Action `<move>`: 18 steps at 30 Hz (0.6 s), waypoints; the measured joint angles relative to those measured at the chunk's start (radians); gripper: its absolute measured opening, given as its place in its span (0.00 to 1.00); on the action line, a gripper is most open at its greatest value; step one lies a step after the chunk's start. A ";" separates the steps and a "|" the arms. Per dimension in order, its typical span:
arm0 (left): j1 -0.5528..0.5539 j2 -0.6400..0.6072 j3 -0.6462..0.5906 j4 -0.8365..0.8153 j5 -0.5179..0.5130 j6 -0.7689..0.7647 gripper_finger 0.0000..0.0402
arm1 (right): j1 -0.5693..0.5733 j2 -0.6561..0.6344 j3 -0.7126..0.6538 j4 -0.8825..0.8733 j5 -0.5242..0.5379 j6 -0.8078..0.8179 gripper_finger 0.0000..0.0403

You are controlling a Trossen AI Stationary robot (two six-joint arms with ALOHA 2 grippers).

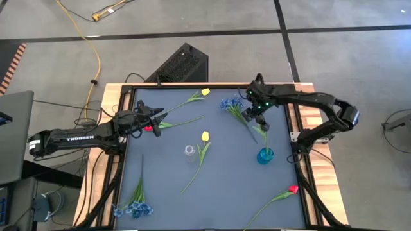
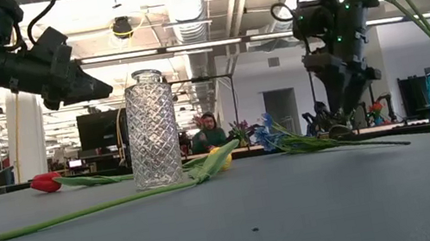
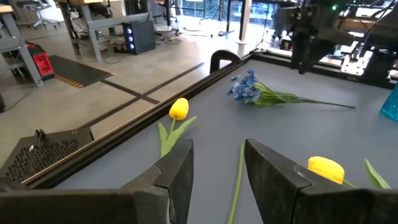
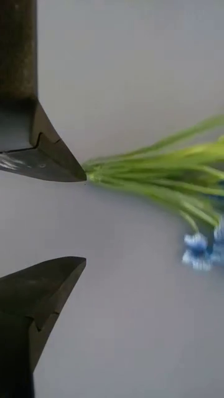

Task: Sort flowers into vase by color
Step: Put the top blue flowers into the blue vase

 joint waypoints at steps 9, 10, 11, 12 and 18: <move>0.000 0.000 0.000 0.003 -0.002 -0.002 0.33 | 0.058 0.001 -0.056 0.129 -0.007 -0.018 0.58; 0.000 0.000 0.000 0.003 -0.003 -0.002 0.33 | 0.060 0.001 -0.061 0.135 -0.012 -0.018 0.58; 0.000 0.000 0.000 0.004 -0.003 -0.002 0.33 | 0.063 0.001 -0.065 0.138 -0.013 -0.018 0.58; 0.000 0.000 0.000 0.006 -0.003 -0.002 0.33 | 0.065 0.001 -0.066 0.140 -0.013 -0.019 0.58; 0.000 0.000 0.000 0.019 -0.003 -0.002 0.33 | 0.089 0.001 -0.066 0.184 -0.013 -0.027 0.58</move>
